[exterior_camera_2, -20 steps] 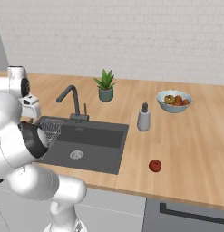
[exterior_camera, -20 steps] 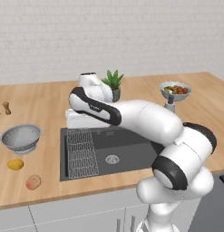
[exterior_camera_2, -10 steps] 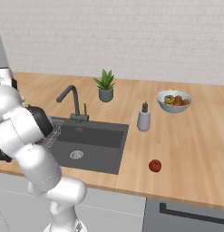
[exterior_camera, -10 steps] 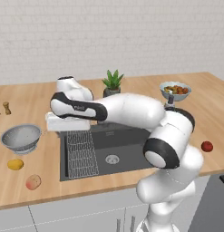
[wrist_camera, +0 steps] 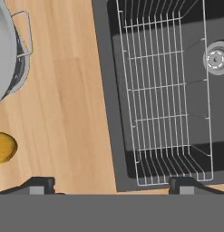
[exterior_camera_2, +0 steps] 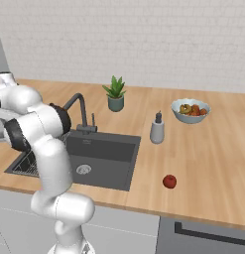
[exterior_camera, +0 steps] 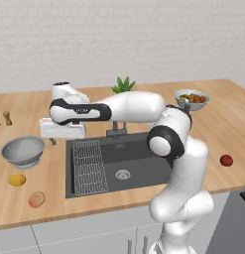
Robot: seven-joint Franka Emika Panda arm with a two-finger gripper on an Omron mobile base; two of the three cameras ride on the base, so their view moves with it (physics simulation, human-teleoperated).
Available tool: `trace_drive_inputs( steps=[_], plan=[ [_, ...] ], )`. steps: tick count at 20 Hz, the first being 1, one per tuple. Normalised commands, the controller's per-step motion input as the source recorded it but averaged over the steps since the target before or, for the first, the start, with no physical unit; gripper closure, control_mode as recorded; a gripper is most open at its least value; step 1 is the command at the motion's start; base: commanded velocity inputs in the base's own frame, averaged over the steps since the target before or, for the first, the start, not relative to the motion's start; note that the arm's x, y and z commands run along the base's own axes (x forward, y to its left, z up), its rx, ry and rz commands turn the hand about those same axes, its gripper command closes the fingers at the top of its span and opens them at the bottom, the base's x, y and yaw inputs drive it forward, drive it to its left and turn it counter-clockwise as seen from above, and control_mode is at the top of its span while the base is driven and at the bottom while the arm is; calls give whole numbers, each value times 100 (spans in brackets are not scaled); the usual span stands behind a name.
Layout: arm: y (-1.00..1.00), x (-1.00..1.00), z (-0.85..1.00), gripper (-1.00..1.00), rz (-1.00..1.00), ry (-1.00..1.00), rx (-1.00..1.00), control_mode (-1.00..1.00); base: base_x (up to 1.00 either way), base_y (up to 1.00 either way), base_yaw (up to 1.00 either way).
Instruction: Put the colander in the sink, put the mango, peach, apple in the colander, and turn on the sink faucet and pour water over the colander.
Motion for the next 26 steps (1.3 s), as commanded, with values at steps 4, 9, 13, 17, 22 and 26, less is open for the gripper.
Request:
trace_drive_inputs(
  steps=[4,9,13,17,22,26],
  plan=[
    [66,37,-17,-100,-5,0,-5,-100,0,0,0],
    [58,20,-17,-100,-5,0,-6,-100,0,0,0],
    [46,8,-15,-100,-5,0,-4,-100,0,0,0],
    [36,14,-23,-100,-5,0,-2,-100,0,0,0],
    [24,17,-32,-100,-4,0,0,-100,0,0,0],
    [0,12,-46,-100,-1,1,0,-100,0,0,0]
  ],
)
